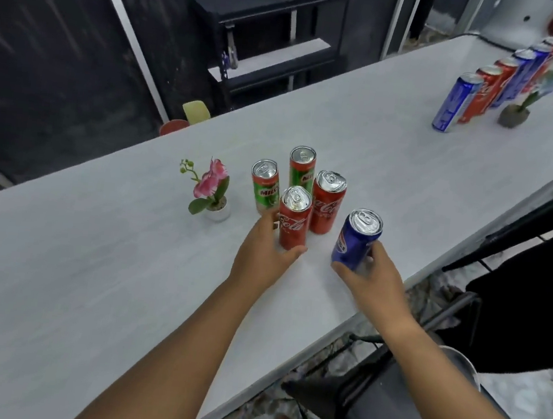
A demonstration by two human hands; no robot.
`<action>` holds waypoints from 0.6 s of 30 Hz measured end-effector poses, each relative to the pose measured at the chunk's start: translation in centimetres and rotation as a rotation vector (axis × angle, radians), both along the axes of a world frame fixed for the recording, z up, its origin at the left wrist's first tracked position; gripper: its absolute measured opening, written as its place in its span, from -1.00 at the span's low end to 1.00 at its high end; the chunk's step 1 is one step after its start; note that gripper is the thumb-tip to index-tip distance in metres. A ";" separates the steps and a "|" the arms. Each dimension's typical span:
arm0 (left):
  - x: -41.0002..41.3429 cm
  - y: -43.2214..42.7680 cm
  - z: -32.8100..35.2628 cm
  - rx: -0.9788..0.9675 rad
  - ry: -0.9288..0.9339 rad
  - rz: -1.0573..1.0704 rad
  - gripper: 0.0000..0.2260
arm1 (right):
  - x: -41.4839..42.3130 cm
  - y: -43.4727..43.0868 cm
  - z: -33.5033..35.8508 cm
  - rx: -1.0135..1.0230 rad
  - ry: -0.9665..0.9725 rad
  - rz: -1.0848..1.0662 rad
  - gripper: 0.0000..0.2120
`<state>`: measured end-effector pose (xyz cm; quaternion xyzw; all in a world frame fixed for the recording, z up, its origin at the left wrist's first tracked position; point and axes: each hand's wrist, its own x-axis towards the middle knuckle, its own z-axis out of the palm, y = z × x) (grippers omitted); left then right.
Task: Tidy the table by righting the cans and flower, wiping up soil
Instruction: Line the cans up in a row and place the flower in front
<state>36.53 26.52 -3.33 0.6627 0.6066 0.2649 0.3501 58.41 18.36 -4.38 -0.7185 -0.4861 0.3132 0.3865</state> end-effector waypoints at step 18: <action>-12.2 -6.0 -0.7 -0.039 -0.143 0.315 -0.32 | -10.7 0.9 0.1 0.046 -0.007 0.233 -0.51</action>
